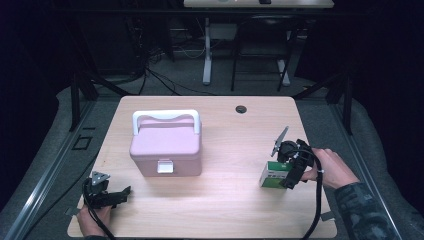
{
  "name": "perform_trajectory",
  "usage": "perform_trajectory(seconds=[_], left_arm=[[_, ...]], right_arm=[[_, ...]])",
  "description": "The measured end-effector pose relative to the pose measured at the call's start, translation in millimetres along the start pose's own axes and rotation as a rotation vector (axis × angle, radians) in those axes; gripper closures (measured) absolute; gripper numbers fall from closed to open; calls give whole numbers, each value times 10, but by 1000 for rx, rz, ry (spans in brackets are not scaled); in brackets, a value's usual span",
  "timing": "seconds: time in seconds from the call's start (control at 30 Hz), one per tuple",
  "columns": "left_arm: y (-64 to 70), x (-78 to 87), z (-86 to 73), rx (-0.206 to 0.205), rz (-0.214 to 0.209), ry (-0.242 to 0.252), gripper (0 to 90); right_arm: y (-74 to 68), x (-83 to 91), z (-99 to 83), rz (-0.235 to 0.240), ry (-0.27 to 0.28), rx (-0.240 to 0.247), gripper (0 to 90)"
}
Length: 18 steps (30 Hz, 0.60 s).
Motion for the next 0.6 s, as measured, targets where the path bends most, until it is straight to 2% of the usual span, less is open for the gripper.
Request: perform_trajectory(seconds=[0.03,0.07,0.1,0.17,0.27,0.37,0.6], left_arm=[[0,0,0,0,0,0,1],[0,0,0,0,0,0,1],[0,0,0,0,0,0,1],[0,0,0,0,0,0,1],[0,0,0,0,0,0,1],[0,0,0,0,0,0,1],[0,0,0,0,0,0,1]], right_arm=[[0,-7,12,0,-5,6,48],[-9,-27,33,12,-20,20,126],[-9,-27,33,12,-20,20,126],[3,-45,50,-4,-38,28,224],[8,-66,71,-16,-62,43,322],[8,-97,96,-34,-98,67,379],[4,-130,130,-43,-134,113,464]])
Point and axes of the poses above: each handheld gripper's, and its own axes: x roughly backward along the jaws, z roughly out of its top, y roughly to its right, the point moved 7 cm from there along -x, roughly forward along the jaws, and after that the axes turned 8 degrees about -x, right-handed, at the moved point
